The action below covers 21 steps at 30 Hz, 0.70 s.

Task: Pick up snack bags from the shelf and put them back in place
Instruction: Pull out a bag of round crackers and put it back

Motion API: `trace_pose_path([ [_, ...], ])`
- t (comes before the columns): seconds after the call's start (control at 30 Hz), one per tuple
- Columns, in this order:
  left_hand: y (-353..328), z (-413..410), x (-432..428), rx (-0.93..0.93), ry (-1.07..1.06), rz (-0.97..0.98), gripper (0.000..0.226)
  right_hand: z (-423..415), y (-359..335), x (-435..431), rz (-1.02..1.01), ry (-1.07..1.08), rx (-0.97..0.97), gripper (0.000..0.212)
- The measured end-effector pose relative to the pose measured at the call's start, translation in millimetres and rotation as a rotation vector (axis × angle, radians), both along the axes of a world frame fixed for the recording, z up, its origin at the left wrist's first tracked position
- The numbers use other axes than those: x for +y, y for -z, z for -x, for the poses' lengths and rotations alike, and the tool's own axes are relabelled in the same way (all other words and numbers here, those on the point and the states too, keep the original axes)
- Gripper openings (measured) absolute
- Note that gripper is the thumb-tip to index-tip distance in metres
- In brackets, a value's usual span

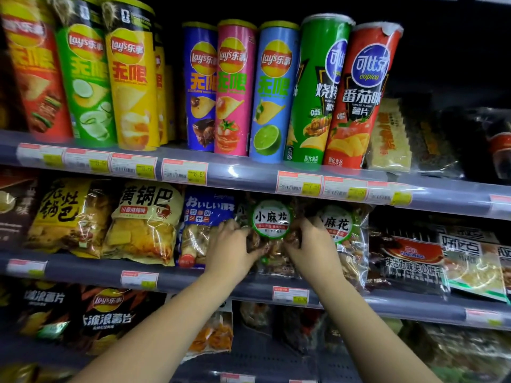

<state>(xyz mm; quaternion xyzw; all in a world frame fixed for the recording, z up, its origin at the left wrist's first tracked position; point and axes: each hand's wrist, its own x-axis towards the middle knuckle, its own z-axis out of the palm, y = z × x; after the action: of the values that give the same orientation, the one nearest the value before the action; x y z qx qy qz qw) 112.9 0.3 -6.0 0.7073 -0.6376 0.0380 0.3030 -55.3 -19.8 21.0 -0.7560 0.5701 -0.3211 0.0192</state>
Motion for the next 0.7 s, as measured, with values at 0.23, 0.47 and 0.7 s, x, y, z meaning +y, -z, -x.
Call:
trace_pose_path([
  [0.23,-6.8,-17.9,15.2,0.069,0.055,0.053,0.065,1.7,-6.9,13.6,-0.041,0.013,-0.067,0.039],
  [0.47,-3.7,-65.7,52.4,0.163,-0.040,0.184,0.064,-68.4,-15.4,43.7,-0.059,-0.240,-0.218,0.031],
  [0.7,14.6,-76.2,64.7,0.268,0.013,0.071,0.086,-147.5,8.5,23.0,-0.463,-0.133,-0.390,0.051],
])
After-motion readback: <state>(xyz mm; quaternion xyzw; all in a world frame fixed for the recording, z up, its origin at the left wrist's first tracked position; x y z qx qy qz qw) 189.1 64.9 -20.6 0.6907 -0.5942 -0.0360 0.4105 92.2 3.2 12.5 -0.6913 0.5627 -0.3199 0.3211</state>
